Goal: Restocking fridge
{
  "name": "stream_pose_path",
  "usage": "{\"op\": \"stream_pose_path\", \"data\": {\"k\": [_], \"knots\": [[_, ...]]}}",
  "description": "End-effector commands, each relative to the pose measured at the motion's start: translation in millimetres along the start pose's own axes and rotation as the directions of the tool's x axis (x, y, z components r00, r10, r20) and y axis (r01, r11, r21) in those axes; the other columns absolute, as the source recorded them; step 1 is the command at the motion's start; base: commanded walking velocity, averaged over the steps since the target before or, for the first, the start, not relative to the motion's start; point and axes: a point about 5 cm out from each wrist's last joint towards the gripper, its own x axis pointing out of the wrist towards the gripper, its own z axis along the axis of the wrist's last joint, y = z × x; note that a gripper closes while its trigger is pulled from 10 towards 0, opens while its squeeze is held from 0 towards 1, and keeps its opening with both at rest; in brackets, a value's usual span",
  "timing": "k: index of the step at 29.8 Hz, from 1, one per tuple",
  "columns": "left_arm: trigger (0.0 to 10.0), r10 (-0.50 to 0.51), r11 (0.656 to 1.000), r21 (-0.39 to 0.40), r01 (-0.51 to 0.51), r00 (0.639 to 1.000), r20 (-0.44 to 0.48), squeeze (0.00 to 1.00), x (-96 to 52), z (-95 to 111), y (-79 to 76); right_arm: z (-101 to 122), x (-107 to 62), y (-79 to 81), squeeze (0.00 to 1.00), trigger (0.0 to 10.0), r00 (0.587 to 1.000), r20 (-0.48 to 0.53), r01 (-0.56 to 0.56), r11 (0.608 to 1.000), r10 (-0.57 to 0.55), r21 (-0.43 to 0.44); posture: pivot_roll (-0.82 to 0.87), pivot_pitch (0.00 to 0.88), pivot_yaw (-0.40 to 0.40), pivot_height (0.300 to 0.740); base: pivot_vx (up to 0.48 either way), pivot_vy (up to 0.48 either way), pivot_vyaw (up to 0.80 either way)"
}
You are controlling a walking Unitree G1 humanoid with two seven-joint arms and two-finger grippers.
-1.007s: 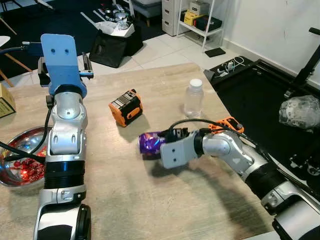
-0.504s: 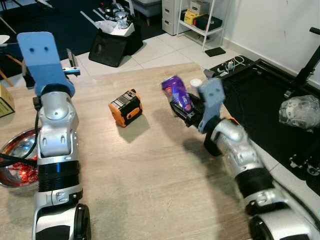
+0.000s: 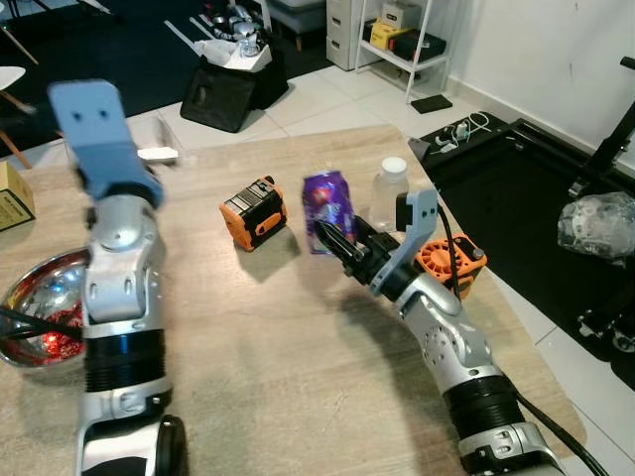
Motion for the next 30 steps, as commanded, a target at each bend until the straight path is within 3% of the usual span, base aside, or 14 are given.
{"op": "stream_pose_path", "data": {"k": [1, 8, 14, 16, 17, 18, 19, 20, 23, 25, 26, 27, 28, 30], "knots": [[10.0, -0.101, 0.995, -0.023, 0.102, 0.994, 0.03, 0.0, -4.8, 10, -4.2, 0, 9.5, 13.6, 0.0, 10.0, 0.998, 0.033, -0.056, 0.997, 0.055, 0.058, 0.03, 0.157, -0.005, 0.74, 0.0, 0.0, 0.0], [10.0, -0.189, 0.979, -0.062, 0.193, 0.98, 0.067, 0.0, -11.6, 22, -0.4, 9, 3.8, 4.5, 0.0, 10.0, 0.999, 0.017, -0.051, 0.999, 0.051, -0.008, 0.04, 0.147, -0.008, 0.74, 0.0, 0.0, 0.0], [10.0, -0.389, 0.901, -0.168, 0.401, 0.916, 0.101, 0.0, -27.8, 37, 11.5, 25, -0.1, 14.1, 0.0, 10.0, 0.988, 0.023, -0.154, 0.987, 0.155, -0.039, 0.04, 0.14, -0.005, 0.74, 0.0, 0.0, 0.0], [10.0, -0.564, 0.786, -0.216, 0.58, 0.815, 0.135, 0.0, -46.9, 49, 14.9, 40, -6.8, 18.2, 0.0, 10.0, 0.973, 0.039, -0.227, 0.973, 0.228, -0.032, 0.06, 0.139, -0.007, 0.74, 0.0, 0.0, 0.0], [10.0, -0.564, 0.786, -0.216, 0.58, 0.815, 0.135, 0.0, -46.9, 49, 14.9, 40, -6.8, 18.2, 0.0, 10.0, 0.973, 0.039, -0.227, 0.973, 0.228, -0.032, 0.06, 0.139, -0.007, 0.74, 0.0, 0.0, 0.0], [10.0, -0.641, 0.71, -0.257, 0.655, 0.753, 0.149, 0.0, -55.2, 52, 14.9, 49, -10.0, 20.0, 0.0, 10.0, 0.96, 0.046, -0.275, 0.961, 0.276, -0.03, 0.06, 0.139, -0.006, 0.74, 0.0, 0.0, 0.0], [10.0, -0.641, 0.71, -0.257, 0.655, 0.753, 0.149, 0.0, -55.2, 52, 14.9, 49, -10.0, 20.0, 0.0, 10.0, 0.96, 0.046, -0.275, 0.961, 0.276, -0.03, 0.06, 0.139, -0.006, 0.74, 0.0, 0.0, 0.0], [10.0, -0.68, 0.658, -0.297, 0.692, 0.716, 0.159, 0.0, -59.6, 53, 16.8, 57, -13.1, 20.8, 0.0, 10.0, 0.946, 0.057, -0.318, 0.948, 0.319, -0.021, 0.06, 0.139, -0.006, 0.74, 0.0, 0.0, 0.0], [10.0, -0.707, 0.613, -0.327, 0.719, 0.685, 0.179, 0.0, -62.4, 57, 17.7, 67, -17.3, 21.6, 0.0, 10.0, 0.928, 0.08, -0.364, 0.931, 0.363, -0.001, 0.05, 0.139, -0.001, 0.74, 0.0, 0.0, 0.0], [10.0, -0.757, 0.488, -0.363, 0.794, 0.592, 0.277, 0.0, -69.9, 71, 9.6, 79, -24.5, 24.4, 0.0, 10.0, 0.898, 0.106, -0.432, 0.901, 0.426, 0.033, 0.05, 0.14, -0.003, 0.74, 0.0, 0.0, 0.0], [10.0, -0.771, 0.453, -0.364, 0.814, 0.563, 0.298, 0.0, -71.9, 74, 5.0, 81, -25.8, 25.1, 0.0, 10.0, 0.892, 0.109, -0.445, 0.895, 0.439, 0.039, 0.06, 0.14, -0.004, 0.74, 0.0, 0.0, 0.0], [10.0, -0.771, 0.453, -0.364, 0.814, 0.563, 0.298, 0.0, -71.9, 74, 5.0, 81, -25.8, 25.1, 0.0, 10.0, 0.892, 0.109, -0.445, 0.895, 0.439, 0.039, 0.06, 0.14, -0.004, 0.74, 0.0, 0.0, 0.0], [10.0, -0.798, 0.404, -0.362, 0.84, 0.517, 0.31, 0.0, -75.1, 77, -2.7, 83, -27.0, 27.0, 0.0, 10.0, 0.88, 0.115, -0.469, 0.882, 0.461, 0.056, 0.06, 0.139, -0.005, 0.74, 0.0, 0.0, 0.0], [10.0, -0.818, 0.374, -0.361, 0.854, 0.487, 0.307, 0.0, -77.4, 78, -7.2, 84, -27.8, 29.0, 0.0, 10.0, 0.87, 0.121, -0.487, 0.87, 0.477, 0.072, 0.06, 0.139, -0.005, 0.74, 0.0, 0.0, 0.0]]}}
